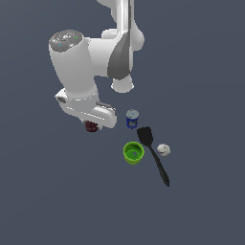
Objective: Pick up a designated object from a clutter of objects.
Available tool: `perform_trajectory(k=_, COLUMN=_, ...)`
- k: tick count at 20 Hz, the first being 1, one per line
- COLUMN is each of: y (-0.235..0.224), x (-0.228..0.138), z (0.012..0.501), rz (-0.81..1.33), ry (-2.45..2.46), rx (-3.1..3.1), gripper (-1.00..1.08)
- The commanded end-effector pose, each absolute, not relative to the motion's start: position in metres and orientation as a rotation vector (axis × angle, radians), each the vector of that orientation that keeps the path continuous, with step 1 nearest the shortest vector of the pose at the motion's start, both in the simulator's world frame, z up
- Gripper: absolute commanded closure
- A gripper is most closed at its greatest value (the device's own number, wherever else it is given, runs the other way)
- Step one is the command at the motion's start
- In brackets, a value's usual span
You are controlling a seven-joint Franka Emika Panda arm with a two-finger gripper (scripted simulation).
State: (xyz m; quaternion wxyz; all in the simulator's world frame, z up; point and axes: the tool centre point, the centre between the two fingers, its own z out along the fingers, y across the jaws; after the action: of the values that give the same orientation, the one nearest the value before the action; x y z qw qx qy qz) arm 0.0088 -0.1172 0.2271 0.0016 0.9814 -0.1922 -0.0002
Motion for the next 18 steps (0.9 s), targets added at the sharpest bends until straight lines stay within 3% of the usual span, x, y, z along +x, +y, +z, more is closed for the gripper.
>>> perform_trajectory(k=1, y=-0.105, x=0.019, z=0.252, rz=-0.001, ry=-0.604, rx=3.079, gripper=1.08)
perform_trajectory(k=18, y=-0.042, x=0.08, z=0.383, rz=0.0, ry=-0.601, rx=3.082, gripper=1.08)
